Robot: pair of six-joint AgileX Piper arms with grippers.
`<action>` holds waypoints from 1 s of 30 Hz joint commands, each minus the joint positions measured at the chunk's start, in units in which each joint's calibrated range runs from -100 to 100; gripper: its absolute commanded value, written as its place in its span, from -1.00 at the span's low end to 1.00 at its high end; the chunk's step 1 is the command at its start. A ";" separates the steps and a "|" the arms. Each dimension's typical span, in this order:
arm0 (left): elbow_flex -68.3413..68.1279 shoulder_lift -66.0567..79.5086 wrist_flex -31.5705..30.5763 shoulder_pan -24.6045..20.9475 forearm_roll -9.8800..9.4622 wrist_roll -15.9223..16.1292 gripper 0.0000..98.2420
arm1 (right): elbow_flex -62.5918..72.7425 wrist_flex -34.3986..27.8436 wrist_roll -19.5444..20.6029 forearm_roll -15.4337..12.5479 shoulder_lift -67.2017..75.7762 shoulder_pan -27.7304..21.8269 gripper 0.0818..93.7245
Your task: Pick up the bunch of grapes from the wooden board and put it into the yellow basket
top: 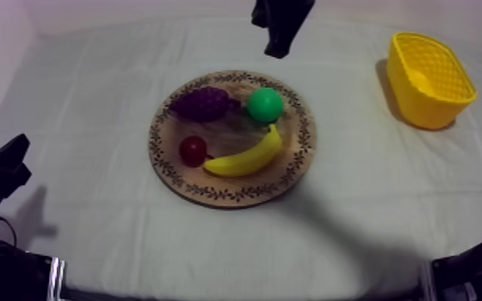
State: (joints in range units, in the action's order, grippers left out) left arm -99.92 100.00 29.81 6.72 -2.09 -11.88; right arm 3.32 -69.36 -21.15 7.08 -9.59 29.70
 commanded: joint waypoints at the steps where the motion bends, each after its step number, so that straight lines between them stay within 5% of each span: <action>1: 0.03 0.00 0.02 -0.03 0.02 -0.01 -1.00 | 3.34 -1.06 -0.25 -0.14 -2.77 0.09 -0.99; 19: 0.03 0.00 0.02 -0.03 0.02 -0.01 -1.00 | 27.24 -15.80 -4.39 -3.76 -22.48 -0.29 -0.99; 30: 0.03 0.00 0.02 -0.03 0.02 -0.01 -1.00 | 33.47 -18.39 -5.35 -5.50 -31.35 -0.51 -0.93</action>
State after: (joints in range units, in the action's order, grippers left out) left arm -99.92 100.00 29.81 6.72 -2.09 -11.88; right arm 36.50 -87.60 -26.49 1.57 -40.37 29.17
